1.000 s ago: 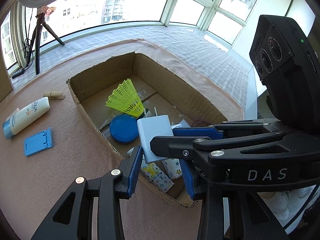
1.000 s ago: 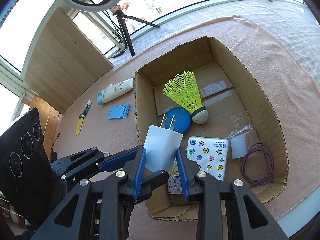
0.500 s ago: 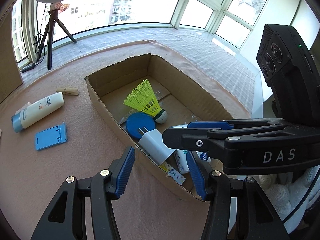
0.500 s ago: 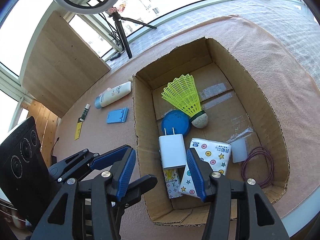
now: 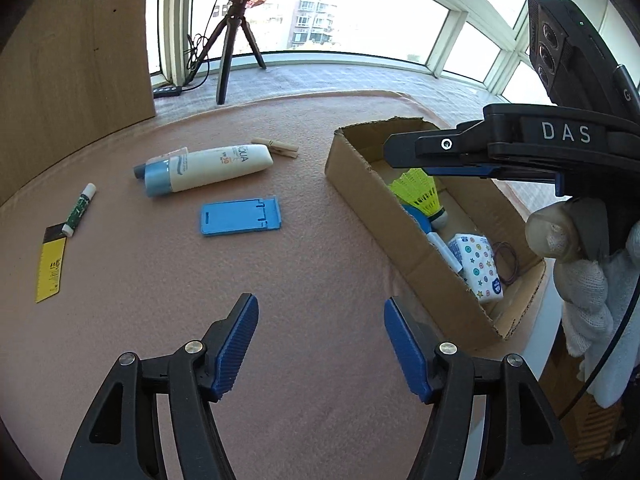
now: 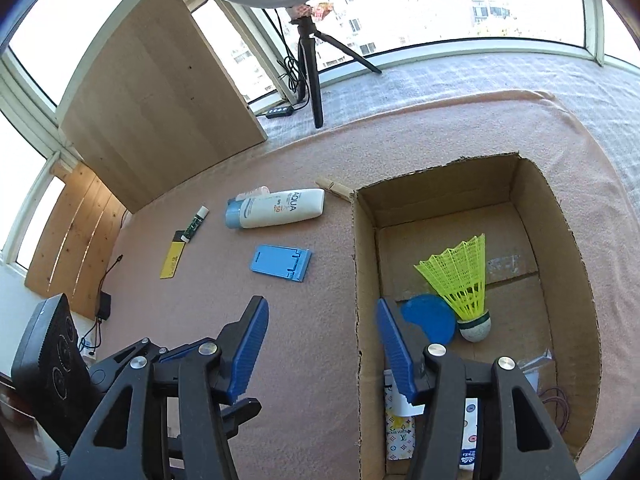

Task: Organize objects
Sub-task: 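Move the right tool to the white AQUA sunscreen bottle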

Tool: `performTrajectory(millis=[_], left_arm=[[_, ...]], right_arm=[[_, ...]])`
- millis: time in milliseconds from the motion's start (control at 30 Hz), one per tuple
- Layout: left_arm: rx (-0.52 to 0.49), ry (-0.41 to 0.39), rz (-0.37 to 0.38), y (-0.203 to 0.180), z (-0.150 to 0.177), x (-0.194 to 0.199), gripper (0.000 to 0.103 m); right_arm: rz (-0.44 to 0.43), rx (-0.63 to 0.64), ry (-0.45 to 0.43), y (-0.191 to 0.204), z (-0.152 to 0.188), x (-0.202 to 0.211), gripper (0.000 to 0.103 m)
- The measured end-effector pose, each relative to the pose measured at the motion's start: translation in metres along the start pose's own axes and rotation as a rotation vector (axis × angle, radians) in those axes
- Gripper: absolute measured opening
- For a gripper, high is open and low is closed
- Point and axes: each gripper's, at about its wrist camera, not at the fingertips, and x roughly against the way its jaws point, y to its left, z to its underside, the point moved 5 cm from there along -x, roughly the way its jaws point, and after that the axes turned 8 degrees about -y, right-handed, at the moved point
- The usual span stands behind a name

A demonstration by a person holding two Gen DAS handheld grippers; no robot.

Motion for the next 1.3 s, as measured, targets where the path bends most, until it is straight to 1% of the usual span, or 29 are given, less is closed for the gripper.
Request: performTrajectory(millis=[100, 333, 500, 600, 700, 800, 933, 1033, 1167, 1233, 1300], left_arm=[[0.035, -0.004, -0.061, 0.03, 0.011, 0.016, 0.071], [0.17, -0.011, -0.165, 0.103, 0.048, 0.056, 0.072], [0.261, -0.019, -0.233, 0.146, 0.079, 0.087, 0.072], [0.293, -0.029, -0.269, 0.162, 0.092, 0.101, 0.072], [0.323, -0.04, -0.287, 0.174, 0.101, 0.111, 0.072], [0.346, -0.039, -0.289, 0.18, 0.108, 0.115, 0.072], [0.356, -0.034, -0.286, 0.182, 0.113, 0.116, 0.072], [0.368, -0.038, -0.285, 0.185, 0.114, 0.118, 0.072], [0.38, -0.046, -0.277, 0.185, 0.114, 0.119, 0.072], [0.378, -0.048, -0.271, 0.183, 0.114, 0.119, 0.072], [0.375, -0.05, -0.265, 0.18, 0.114, 0.119, 0.072]], right_arm=[[-0.012, 0.052, -0.005, 0.019, -0.016, -0.018, 0.054], [0.005, 0.166, -0.022, 0.051, -0.047, -0.072, 0.054], [0.019, 0.206, 0.04, 0.062, -0.063, -0.116, 0.054], [0.039, 0.204, 0.08, 0.061, -0.073, -0.142, 0.054], [0.037, 0.165, 0.115, 0.058, -0.08, -0.165, 0.054], [0.011, 0.127, 0.159, 0.058, -0.084, -0.185, 0.054], [0.034, 0.146, 0.201, 0.063, -0.082, -0.205, 0.054], [0.028, 0.17, 0.234, 0.071, -0.075, -0.214, 0.054], [-0.012, 0.139, 0.257, 0.081, -0.068, -0.217, 0.054], [-0.03, 0.135, 0.294, 0.089, -0.059, -0.218, 0.054], [-0.044, 0.159, 0.327, 0.1, -0.049, -0.219, 0.054]])
